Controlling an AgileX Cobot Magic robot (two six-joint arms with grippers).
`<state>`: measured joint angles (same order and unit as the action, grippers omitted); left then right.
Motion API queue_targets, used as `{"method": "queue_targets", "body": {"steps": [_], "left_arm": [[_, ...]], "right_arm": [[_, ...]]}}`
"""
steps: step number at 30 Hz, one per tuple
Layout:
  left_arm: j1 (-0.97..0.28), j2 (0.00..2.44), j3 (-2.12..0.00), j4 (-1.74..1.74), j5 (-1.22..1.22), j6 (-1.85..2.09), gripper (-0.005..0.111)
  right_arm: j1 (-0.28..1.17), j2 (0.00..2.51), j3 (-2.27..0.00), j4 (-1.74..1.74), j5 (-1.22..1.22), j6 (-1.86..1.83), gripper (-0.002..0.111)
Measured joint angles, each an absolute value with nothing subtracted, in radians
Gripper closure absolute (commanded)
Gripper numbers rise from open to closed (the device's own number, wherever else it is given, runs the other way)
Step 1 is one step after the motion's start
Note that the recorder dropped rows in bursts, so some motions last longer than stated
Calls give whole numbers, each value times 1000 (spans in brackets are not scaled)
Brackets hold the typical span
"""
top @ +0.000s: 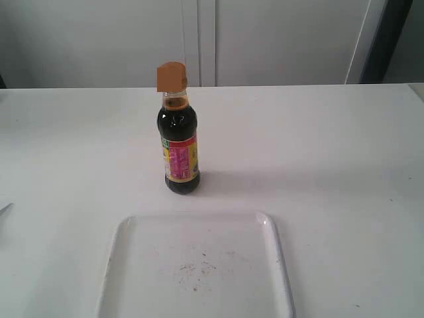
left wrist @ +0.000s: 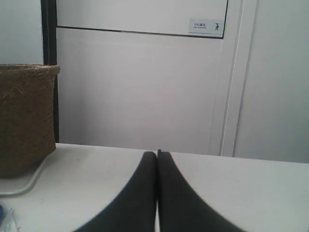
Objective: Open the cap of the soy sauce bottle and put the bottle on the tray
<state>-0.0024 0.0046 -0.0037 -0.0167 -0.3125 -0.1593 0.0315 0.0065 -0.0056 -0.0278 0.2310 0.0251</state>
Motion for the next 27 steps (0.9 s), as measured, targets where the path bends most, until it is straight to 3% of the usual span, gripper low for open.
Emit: {"method": "queue_targets", "body": {"steps": [9,27], "left_arm": [[-2,94,-82,253,-407,-456,107],[-2,697,-324,750,-727,-769,107]], "right_arm": [[32,6,-6,-31,186,11,108],[32,6,-6,-38,69,9,108]]}}
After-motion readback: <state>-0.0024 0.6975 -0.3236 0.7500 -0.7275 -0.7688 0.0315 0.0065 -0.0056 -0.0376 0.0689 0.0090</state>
